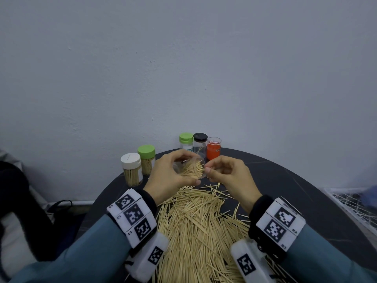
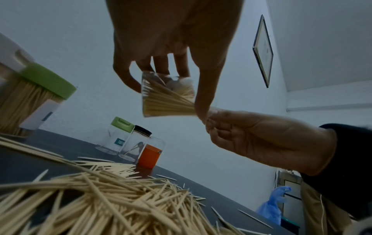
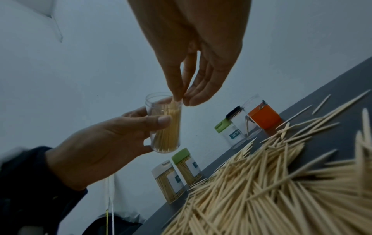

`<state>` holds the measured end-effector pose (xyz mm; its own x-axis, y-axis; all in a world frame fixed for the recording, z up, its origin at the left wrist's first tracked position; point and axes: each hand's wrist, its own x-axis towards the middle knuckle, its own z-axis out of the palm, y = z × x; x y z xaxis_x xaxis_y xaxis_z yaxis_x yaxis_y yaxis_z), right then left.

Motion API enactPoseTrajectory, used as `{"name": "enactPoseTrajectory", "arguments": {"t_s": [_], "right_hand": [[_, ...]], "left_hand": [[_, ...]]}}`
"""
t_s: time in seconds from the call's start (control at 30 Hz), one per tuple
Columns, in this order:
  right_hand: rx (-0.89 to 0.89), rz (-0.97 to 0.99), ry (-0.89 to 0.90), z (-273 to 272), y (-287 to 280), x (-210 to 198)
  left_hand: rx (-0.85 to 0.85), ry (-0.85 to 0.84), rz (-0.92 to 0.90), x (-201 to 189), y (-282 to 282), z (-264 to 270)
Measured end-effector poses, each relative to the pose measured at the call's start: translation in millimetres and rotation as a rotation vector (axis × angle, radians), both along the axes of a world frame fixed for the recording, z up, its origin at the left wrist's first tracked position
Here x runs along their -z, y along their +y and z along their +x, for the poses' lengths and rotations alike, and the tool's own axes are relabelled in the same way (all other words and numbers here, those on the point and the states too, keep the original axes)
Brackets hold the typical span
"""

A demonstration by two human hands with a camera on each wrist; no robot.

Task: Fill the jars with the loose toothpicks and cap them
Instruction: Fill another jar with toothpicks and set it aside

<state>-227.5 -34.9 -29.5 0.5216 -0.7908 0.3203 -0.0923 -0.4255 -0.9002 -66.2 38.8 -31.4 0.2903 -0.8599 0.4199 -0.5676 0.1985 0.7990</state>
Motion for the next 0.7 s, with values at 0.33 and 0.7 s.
{"name": "enactPoseTrajectory", "arguments": {"t_s": [0.33, 0.7], "right_hand": [[0.045, -0.065, -0.016, 0.9, 0.8, 0.4], [0.010, -0.091, 0.075, 1.5, -2.7, 0.0]], "left_hand": [[0.008, -0.065, -0.023, -1.1, 1.9, -4.0], [0.021, -0.082, 0.028, 1.0, 2.6, -4.9]]}}
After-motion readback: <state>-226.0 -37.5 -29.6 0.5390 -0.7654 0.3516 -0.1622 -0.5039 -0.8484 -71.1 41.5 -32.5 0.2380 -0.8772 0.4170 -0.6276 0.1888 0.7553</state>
